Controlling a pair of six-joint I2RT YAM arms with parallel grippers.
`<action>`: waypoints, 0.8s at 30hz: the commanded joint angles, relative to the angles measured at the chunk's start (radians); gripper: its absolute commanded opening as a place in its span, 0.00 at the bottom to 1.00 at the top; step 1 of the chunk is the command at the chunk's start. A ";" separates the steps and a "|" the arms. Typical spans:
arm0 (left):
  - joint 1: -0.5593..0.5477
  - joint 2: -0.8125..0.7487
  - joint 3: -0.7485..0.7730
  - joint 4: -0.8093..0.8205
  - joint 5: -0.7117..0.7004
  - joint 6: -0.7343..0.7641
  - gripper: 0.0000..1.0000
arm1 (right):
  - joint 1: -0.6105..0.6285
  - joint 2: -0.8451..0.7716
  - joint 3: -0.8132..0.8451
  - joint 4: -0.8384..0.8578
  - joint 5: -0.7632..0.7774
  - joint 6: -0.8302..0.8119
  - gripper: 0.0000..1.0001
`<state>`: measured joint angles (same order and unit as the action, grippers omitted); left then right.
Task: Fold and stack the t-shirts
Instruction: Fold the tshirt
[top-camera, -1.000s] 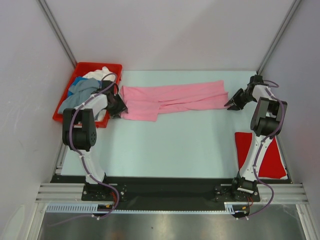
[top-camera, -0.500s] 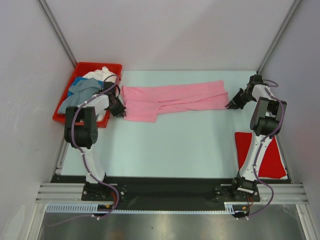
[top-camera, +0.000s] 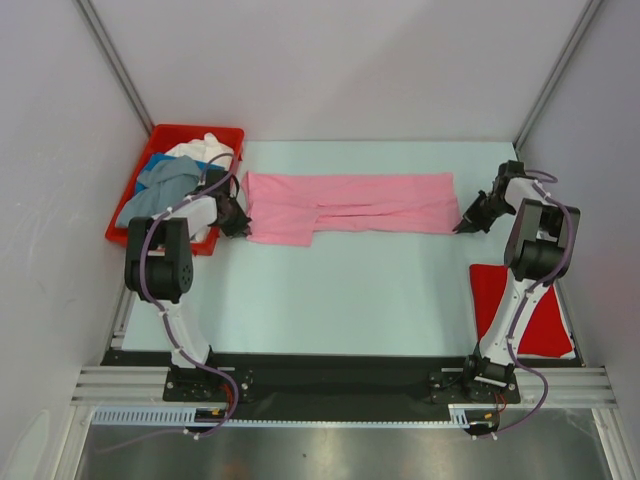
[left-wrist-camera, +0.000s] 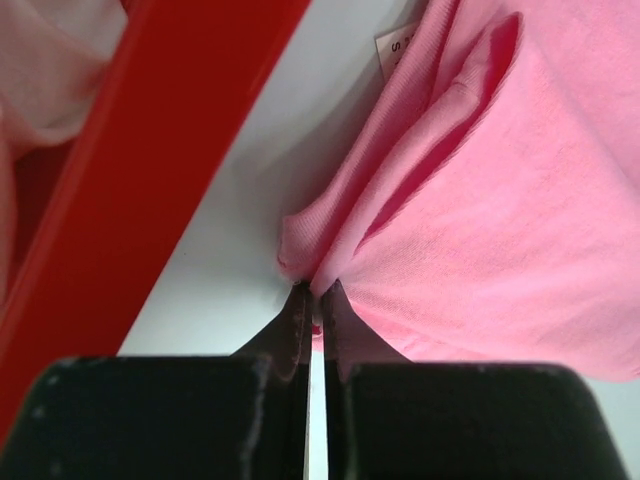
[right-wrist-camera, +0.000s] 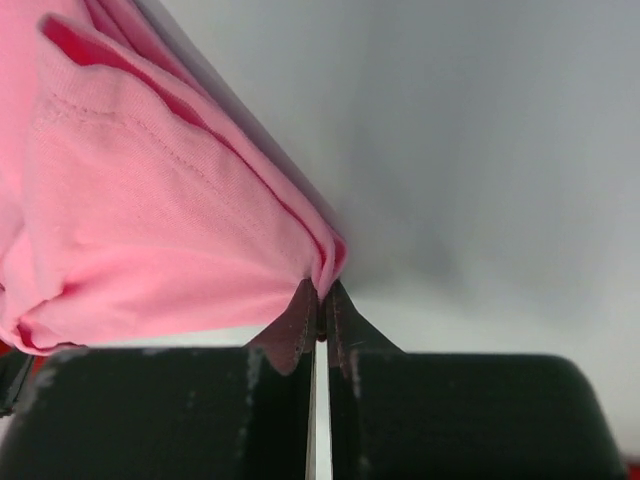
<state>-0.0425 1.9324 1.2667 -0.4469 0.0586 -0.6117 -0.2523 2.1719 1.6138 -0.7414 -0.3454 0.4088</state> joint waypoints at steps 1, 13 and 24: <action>0.004 -0.033 -0.067 -0.033 -0.029 0.006 0.00 | -0.010 -0.063 -0.095 -0.007 0.056 -0.021 0.00; 0.006 -0.093 -0.100 -0.061 -0.039 0.039 0.09 | -0.062 -0.141 -0.175 0.014 0.060 -0.027 0.09; -0.013 -0.286 -0.130 -0.098 0.004 0.090 0.75 | 0.060 -0.276 -0.078 -0.098 0.095 -0.087 0.59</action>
<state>-0.0586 1.7454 1.1637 -0.5179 0.0559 -0.5476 -0.2626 2.0155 1.5154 -0.7998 -0.2489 0.3443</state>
